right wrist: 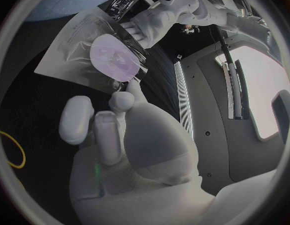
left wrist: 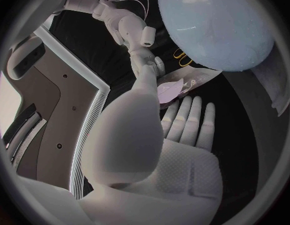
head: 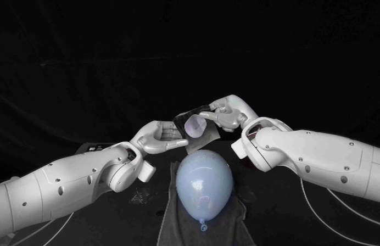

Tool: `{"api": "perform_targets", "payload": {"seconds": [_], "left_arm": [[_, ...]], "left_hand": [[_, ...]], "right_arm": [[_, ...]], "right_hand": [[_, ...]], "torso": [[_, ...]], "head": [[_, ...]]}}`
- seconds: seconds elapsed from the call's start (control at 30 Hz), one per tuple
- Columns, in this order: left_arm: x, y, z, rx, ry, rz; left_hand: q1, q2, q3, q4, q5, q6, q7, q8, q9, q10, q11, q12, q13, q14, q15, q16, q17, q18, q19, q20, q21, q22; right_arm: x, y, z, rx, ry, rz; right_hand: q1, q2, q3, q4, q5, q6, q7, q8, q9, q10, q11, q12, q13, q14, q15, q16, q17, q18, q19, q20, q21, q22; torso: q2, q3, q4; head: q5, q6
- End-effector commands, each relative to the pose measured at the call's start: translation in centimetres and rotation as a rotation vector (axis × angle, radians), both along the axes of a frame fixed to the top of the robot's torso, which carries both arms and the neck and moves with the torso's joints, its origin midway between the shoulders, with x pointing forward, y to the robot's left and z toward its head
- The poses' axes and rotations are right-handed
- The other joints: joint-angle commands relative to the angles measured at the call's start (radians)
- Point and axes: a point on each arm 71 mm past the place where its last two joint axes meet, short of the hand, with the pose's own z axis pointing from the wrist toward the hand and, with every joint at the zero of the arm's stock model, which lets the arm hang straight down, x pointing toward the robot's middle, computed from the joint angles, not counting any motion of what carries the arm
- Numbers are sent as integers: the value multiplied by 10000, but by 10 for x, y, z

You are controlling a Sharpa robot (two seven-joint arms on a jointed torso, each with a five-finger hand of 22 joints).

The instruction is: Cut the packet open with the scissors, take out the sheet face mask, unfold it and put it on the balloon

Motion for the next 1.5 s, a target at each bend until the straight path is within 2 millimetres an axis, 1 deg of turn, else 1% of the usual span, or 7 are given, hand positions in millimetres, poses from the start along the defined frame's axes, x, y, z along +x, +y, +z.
{"api": "perform_targets", "payload": {"seconds": [0.03,0.33,0.87,1.2,1.23,1.3,1.5], "left_arm": [[2,2,1,278,-34,330],[9,-2,-2,-7,514,796],[21,-25,-8,-443,1747,900],[23,-38,-11,-206,1942,765],[24,-38,-11,-189,1941,787],[25,-38,-11,-172,1924,838],[26,-39,-10,-447,1851,972]], "left_hand": [[203,399,552,-47,-31,350,1104,119,84,261,-40,85,22,301,-60,160,69,124,917,-26,354,127],[726,1022,1316,-178,-35,1711,786,609,375,1212,-358,328,32,1043,-360,612,237,549,1716,-28,726,210],[-186,428,564,-55,-38,1403,805,388,272,1289,-339,48,-5,971,-338,506,186,573,1713,-2,656,98],[-313,72,-310,-5,-26,544,915,77,61,675,-180,-51,-28,575,-166,236,71,345,1265,8,391,-30],[-300,41,-372,-2,-22,453,894,49,41,575,-169,-48,-26,513,-151,199,55,312,1049,9,309,-54],[-249,-15,-460,6,-22,127,766,-51,-29,398,-140,-30,-16,347,-102,99,8,185,224,14,1,-134],[277,1077,278,-122,-37,1384,621,428,313,965,-345,203,52,628,-245,223,43,181,718,-12,160,-34]], "right_arm": [[-1,-5,4,485,-442,-556],[-6,-2,2,895,-405,-480],[-10,5,2,1298,-584,-488],[-11,8,2,1396,-632,-478],[-11,8,2,1404,-635,-476],[-11,9,2,1424,-630,-470],[-12,9,2,1444,-584,-446]], "right_hand": [[312,338,597,-541,12,-5,-48,66,12,504,-446,910,159,936,-176,69,1430,43,53,-1,51,35],[231,321,719,-590,12,-48,-45,114,35,497,-443,861,131,933,-173,68,1424,43,45,-1,52,45],[-3,233,1094,-753,12,-138,-40,248,85,517,-439,842,143,937,-169,81,1463,34,60,2,98,126],[-1098,-307,2793,-1327,4,-340,-25,609,141,534,-418,766,173,941,-153,82,1499,31,49,22,115,257],[-2399,-961,4894,-1901,20,-450,-12,947,179,582,-414,755,231,945,-144,77,1522,32,53,32,95,347],[-2399,-961,4894,-1901,20,-450,-12,947,179,582,-414,755,231,945,-144,77,1522,32,53,32,95,347],[-3018,-1239,5850,-2165,5,-518,-10,1148,241,610,-413,750,254,947,-145,74,1529,32,60,31,77,385]], "torso": [[1,8,-2],[-3,19,-16],[1,12,1],[1,2,-7],[4,1,-5],[7,2,-2],[4,-1,2]], "head": [[26,33],[66,96],[79,161],[70,200],[61,216],[53,222],[55,231]]}}
